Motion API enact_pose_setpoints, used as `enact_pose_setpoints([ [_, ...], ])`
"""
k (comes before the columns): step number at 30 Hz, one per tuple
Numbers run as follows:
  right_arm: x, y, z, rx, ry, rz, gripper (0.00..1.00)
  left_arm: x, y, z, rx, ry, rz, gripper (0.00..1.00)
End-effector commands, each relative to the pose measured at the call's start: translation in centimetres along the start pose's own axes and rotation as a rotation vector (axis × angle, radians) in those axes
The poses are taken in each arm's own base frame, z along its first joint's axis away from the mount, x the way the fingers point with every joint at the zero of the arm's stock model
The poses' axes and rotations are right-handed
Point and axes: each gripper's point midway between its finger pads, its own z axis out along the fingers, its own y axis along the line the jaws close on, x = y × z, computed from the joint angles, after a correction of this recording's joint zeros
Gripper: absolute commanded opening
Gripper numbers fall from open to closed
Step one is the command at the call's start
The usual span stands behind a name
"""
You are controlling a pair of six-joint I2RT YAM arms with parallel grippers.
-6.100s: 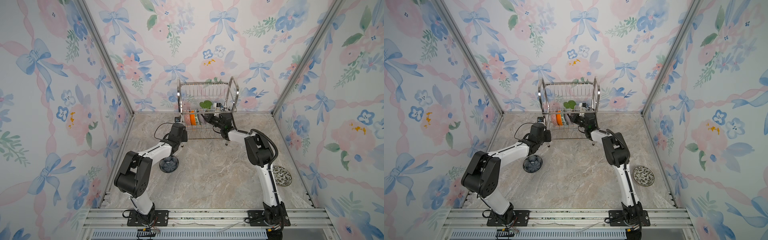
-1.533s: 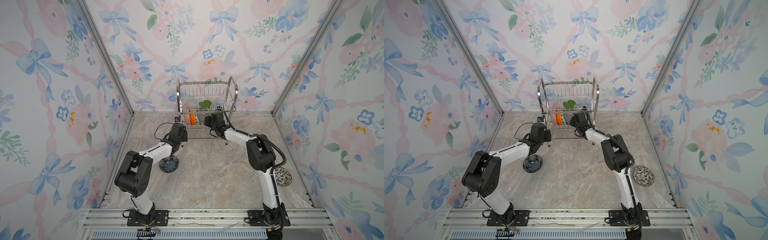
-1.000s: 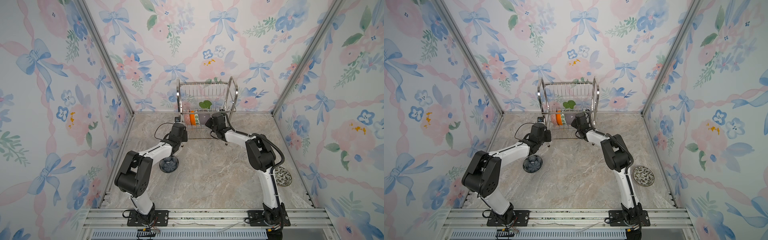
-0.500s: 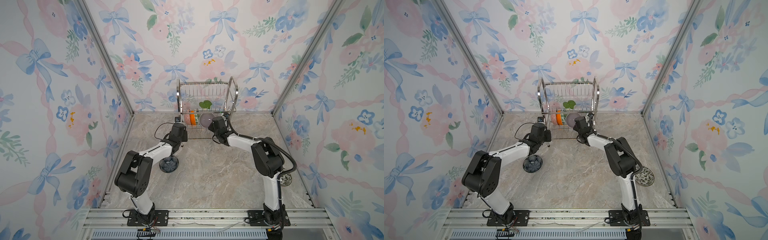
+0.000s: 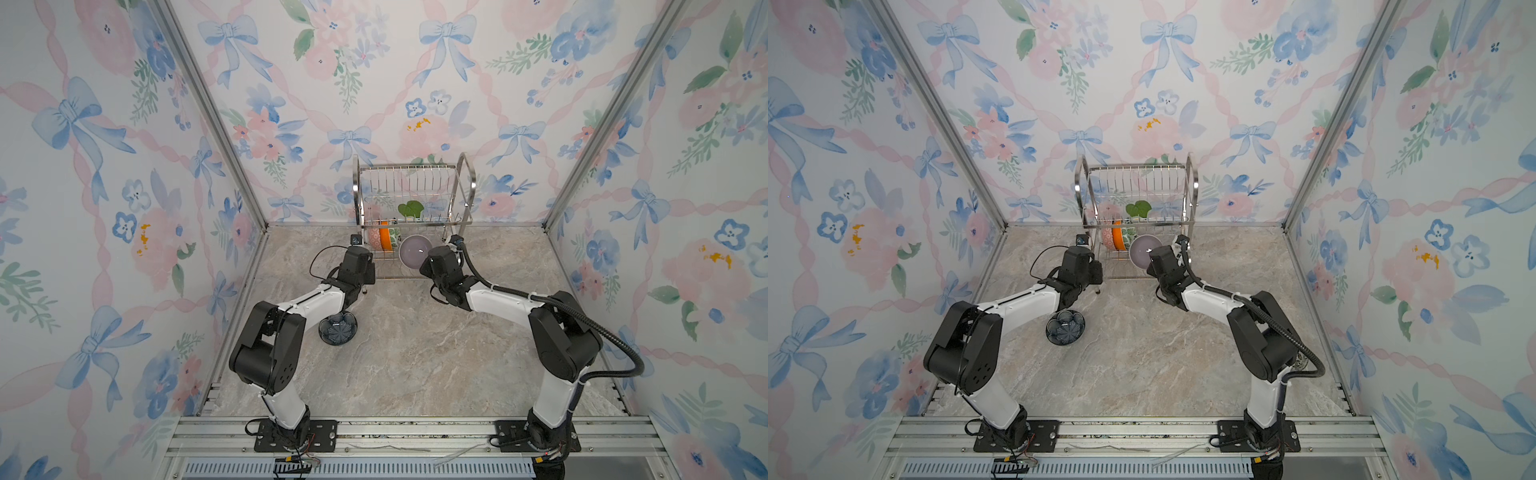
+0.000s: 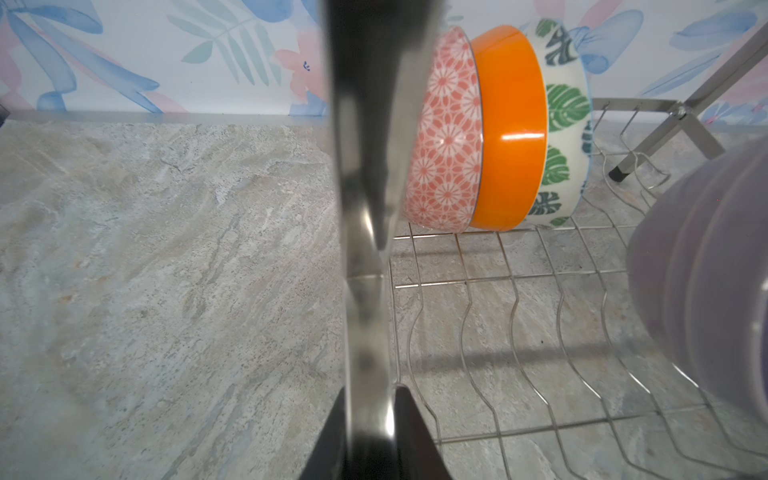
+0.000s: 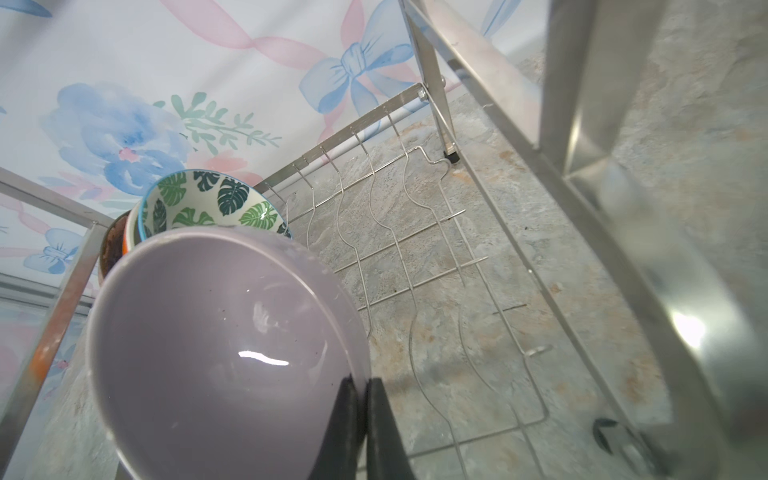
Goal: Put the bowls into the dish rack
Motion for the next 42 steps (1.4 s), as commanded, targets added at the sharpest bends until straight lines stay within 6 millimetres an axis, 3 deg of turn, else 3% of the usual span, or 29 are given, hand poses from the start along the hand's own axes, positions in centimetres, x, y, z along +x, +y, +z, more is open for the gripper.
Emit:
enact_pose_setpoints([
  [1,-2.4,2.1,-2.8,-0.082,-0.067,-0.001,0.0,0.3,-1.2,-1.1,0.046,0.03,0.045,0.29],
  [6,-0.9,1.7,-4.7,-0.097,0.001,-0.092,0.0,-0.4,-1.2,-1.6,0.045,0.018,0.045,0.5],
  [8,-1.1,1.9,-6.1,-0.123,0.007,-0.101,0.0,-0.6,-1.2,-1.8,0.042,0.011,0.044,0.56],
  [12,0.6,1.1,-8.1,-0.135,0.073,-0.183,0.0,-1.0,-1.4,-2.6,0.044,-0.003,0.047,0.7],
  [13,1.2,0.7,-8.6,-0.132,0.097,-0.196,0.0,-1.0,-1.4,-2.7,0.044,-0.008,0.048,0.79],
  [15,2.5,-0.3,-9.6,-0.131,0.138,-0.255,0.0,-1.3,-1.5,-3.2,0.043,-0.018,0.046,0.85],
  [16,3.3,-1.0,-9.9,-0.122,0.169,-0.273,0.0,-1.4,-1.6,-3.4,0.046,-0.02,0.045,0.98],
  [20,7.0,-3.3,-11.1,-0.114,0.328,-0.353,0.0,-1.9,-1.6,-4.4,0.059,-0.035,0.023,0.98],
  [23,9.1,-4.7,-12.1,-0.104,0.426,-0.417,0.0,-2.5,-1.5,-6.3,0.069,-0.08,0.006,0.98],
  [27,10.2,-6.1,-12.9,-0.083,0.488,-0.475,0.0,-3.3,-2.2,-9.2,0.15,-0.154,-0.032,0.98],
  [34,12.0,-6.7,-13.2,-0.093,0.598,-0.52,0.0,-3.6,-6.4,-14.4,0.36,-0.291,-0.001,0.98],
  [35,12.1,-6.7,-13.2,-0.09,0.609,-0.523,0.0,-2.3,-6.7,-14.4,0.386,-0.272,0.007,0.98],
  [40,12.7,-7.3,-12.7,-0.058,0.659,-0.547,0.01,-1.5,-7.9,-15.5,0.421,-0.29,0.031,0.98],
  [42,12.6,-7.3,-12.8,-0.056,0.667,-0.555,0.06,-1.5,-7.8,-15.8,0.409,-0.314,0.043,0.98],
])
